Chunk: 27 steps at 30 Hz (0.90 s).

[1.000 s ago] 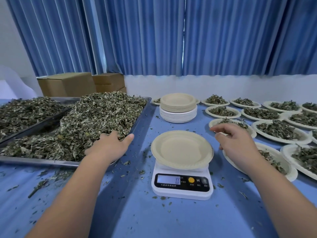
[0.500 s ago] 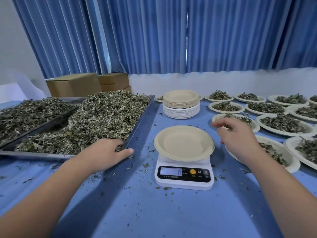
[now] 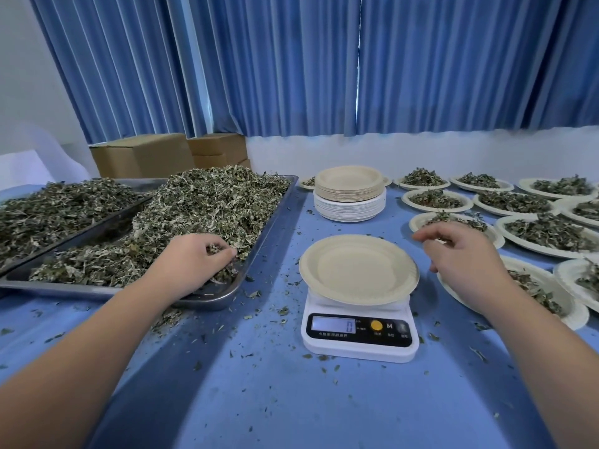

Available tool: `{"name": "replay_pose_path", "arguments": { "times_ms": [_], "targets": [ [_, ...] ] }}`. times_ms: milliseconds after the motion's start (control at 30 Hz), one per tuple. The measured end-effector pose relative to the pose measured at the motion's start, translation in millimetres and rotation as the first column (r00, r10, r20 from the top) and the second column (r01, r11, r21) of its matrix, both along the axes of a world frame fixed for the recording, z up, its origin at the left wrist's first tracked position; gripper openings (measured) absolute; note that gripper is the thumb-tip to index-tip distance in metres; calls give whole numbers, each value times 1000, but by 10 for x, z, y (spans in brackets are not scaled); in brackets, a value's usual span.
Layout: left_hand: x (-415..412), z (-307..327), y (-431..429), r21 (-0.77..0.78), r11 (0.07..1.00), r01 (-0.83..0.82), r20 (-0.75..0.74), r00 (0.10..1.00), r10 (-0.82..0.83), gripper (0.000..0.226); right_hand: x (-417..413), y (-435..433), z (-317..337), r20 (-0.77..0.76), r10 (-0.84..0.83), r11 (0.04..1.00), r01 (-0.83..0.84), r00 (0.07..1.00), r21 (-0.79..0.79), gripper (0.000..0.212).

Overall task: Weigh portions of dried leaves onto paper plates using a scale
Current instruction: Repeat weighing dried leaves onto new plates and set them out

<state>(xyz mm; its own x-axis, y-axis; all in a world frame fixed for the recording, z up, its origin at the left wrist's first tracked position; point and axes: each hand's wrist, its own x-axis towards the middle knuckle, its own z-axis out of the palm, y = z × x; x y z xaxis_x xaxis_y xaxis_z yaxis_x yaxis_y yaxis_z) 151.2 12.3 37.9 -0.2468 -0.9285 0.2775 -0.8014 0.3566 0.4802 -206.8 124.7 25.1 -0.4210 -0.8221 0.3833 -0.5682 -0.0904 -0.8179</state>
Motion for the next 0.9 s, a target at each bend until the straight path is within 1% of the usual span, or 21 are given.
{"name": "replay_pose_path", "arguments": {
  "times_ms": [100,167,233,300,367,400,467,533,600,667,767,833,900],
  "targets": [
    [-91,112,8,-77,997,1,-48,999,-5,14,-1,-8,1,6,-13,1000,13,1000,2,30],
    [-216,218,55,-152,988,16,-127,991,-36,12,-7,-14,4,24,-22,1000,23,999,-8,29],
    [-406,329,133,-218,975,39,-220,972,-88,13,-17,-20,5,37,-29,999,30,999,-22,29],
    [-648,425,227,-247,965,87,-315,935,-165,14,-22,-23,3,41,-29,999,30,999,-26,30],
    [-903,483,304,-267,952,149,-373,895,-245,15,-24,-24,2,47,-22,999,24,999,-31,30],
    [-1026,494,329,-282,944,171,-367,890,-271,16,-25,-23,4,45,-20,999,22,999,-34,30],
    [-1247,468,362,-291,936,199,-309,906,-289,13,-20,-23,5,34,-16,999,17,999,-39,30],
    [-1435,373,360,-260,938,231,-259,919,-298,13,-17,-22,2,35,-12,999,14,999,-50,30],
    [-1570,265,350,-210,938,277,-193,928,-317,19,-8,-26,0,29,-6,998,8,1000,-56,30],
    [-1658,175,334,-172,918,358,-102,920,-378,29,1,-28,2,21,-2,998,3,1000,-60,30],
    [-1707,96,323,-105,884,456,25,889,-456,56,11,-34,12,12,2,998,-1,1000,-57,29],
    [-1694,88,350,-53,867,495,55,869,-492,73,16,-35,17,-5,0,999,0,1000,-48,28],
    [-1660,99,381,-28,848,529,39,848,-528,83,18,-32,16,-19,-3,999,3,1000,-41,27]
  ]
}}
